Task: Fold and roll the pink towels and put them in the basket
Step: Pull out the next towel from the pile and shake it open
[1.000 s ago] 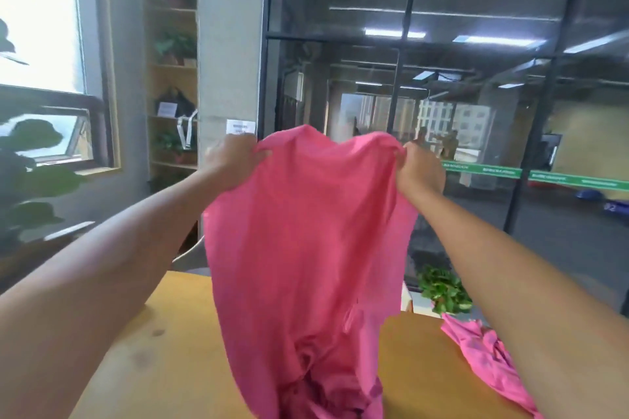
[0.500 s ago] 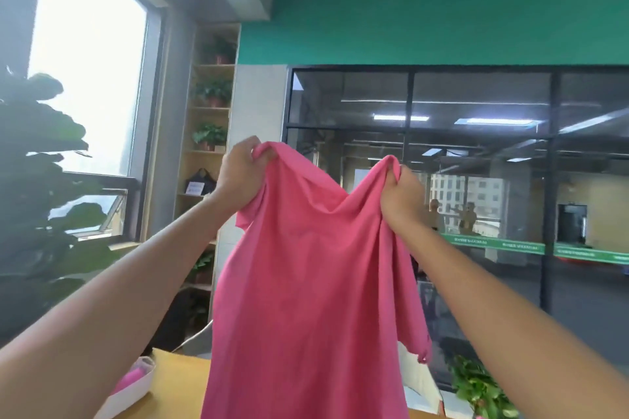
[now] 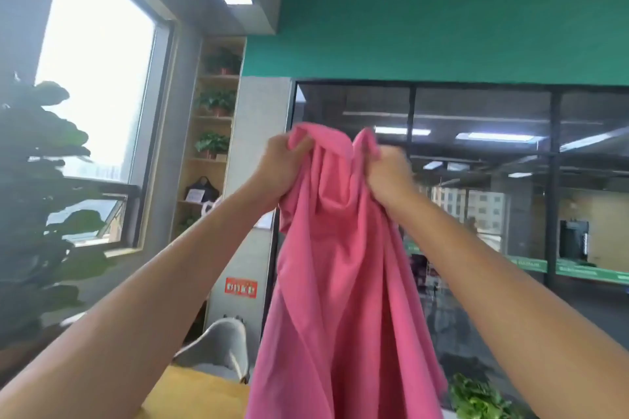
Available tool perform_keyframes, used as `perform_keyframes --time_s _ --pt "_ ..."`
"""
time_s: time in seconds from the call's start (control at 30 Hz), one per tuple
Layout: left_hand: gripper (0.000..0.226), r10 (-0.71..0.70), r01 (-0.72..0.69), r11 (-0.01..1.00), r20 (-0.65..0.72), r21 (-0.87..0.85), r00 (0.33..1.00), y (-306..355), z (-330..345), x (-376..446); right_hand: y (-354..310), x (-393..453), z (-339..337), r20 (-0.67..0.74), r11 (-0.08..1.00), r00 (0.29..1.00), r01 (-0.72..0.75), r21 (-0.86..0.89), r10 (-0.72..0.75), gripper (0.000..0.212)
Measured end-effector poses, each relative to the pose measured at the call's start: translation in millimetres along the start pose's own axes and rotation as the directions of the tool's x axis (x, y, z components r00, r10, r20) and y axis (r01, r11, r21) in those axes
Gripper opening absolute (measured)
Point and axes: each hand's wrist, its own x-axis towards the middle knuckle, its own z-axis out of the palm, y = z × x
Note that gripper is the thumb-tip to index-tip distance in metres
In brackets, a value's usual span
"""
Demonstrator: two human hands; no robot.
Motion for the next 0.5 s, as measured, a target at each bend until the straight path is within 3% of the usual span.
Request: perform_keyframes --time_s 0.07,0.1,0.17,0.27,0.5 --pt "0.043 -0.053 -0.009 0.950 0.190 0.312 0.980 -45.7 5.1 -25.8 34.2 -33.3 25.5 0.204 0.984 0.977 0.094 -0.154 -0.061 0.049" --pt "0.044 -0.059 -0.042 0.890 0.205 0.454 0.977 -67.5 -1.5 -34.3 50.5 -42.3 28.7 0.179 0.971 0.981 0.114 -0.210 -0.076 0.049" --pt "0.045 -0.088 -0.001 0.795 0.117 0.606 0.989 -104.7 -33.2 -41.9 81.8 -43.6 20.4 -0.012 0.951 0.998 0.051 -0.304 -0.058 0.048" --pt "0.048 -0.130 0.082 0.726 0.019 0.682 0.991 -153.5 -81.9 -43.1 123.8 -40.3 13.3 -0.168 0.942 0.986 -0.047 -0.331 -0.010 0.045" --pt "0.051 -0.262 0.006 0.687 0.240 0.727 0.935 -241.0 -79.1 -66.3 187.6 -85.5 103.8 0.104 0.947 0.985 -0.100 -0.307 0.138 0.042"
